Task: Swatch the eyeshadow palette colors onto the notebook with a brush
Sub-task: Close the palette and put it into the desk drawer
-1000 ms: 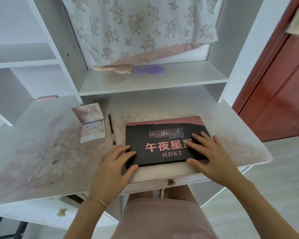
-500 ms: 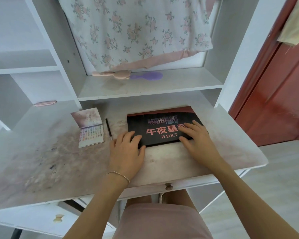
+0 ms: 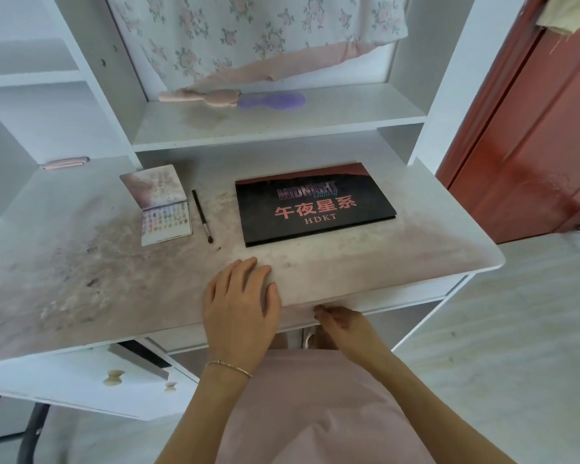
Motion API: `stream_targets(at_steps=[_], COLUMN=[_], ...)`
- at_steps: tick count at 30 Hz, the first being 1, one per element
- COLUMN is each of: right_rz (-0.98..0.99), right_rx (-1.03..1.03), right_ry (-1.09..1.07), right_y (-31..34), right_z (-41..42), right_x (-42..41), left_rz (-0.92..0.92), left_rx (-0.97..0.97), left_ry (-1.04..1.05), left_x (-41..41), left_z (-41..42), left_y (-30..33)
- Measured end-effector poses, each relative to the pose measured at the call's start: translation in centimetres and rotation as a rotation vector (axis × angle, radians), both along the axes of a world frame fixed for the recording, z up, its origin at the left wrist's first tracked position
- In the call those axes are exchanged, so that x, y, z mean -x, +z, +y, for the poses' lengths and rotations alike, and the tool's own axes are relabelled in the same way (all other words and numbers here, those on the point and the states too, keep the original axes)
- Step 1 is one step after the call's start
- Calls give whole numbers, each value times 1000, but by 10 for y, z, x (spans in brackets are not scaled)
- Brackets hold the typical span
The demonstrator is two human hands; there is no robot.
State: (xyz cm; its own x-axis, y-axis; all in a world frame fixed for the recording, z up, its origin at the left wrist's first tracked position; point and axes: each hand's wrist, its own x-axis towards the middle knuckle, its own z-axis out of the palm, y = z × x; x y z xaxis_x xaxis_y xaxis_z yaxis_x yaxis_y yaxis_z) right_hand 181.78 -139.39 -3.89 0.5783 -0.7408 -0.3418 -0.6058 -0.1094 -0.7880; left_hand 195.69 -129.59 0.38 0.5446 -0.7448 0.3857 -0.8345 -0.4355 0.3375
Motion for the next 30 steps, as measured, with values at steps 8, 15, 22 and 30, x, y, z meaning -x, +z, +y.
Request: stream_targets(at_steps=[8, 15, 22, 30], right_rz=[-57, 51, 97, -7], right_rx=[2, -34, 162, 933], right_ry=[-141, -24, 132, 244], right_y=[-18, -22, 9, 43], right_z=[5, 40, 54, 18], right_x=[-11, 47, 76, 92], left_rz=[23, 77, 64, 60], left_rx=[-9, -78, -124, -117], left_ry=[-10, -32, -37, -33], left_x=[-1, -8, -8, -8], left_z=[2, 3, 1, 2], left_y=[0, -1, -2, -3])
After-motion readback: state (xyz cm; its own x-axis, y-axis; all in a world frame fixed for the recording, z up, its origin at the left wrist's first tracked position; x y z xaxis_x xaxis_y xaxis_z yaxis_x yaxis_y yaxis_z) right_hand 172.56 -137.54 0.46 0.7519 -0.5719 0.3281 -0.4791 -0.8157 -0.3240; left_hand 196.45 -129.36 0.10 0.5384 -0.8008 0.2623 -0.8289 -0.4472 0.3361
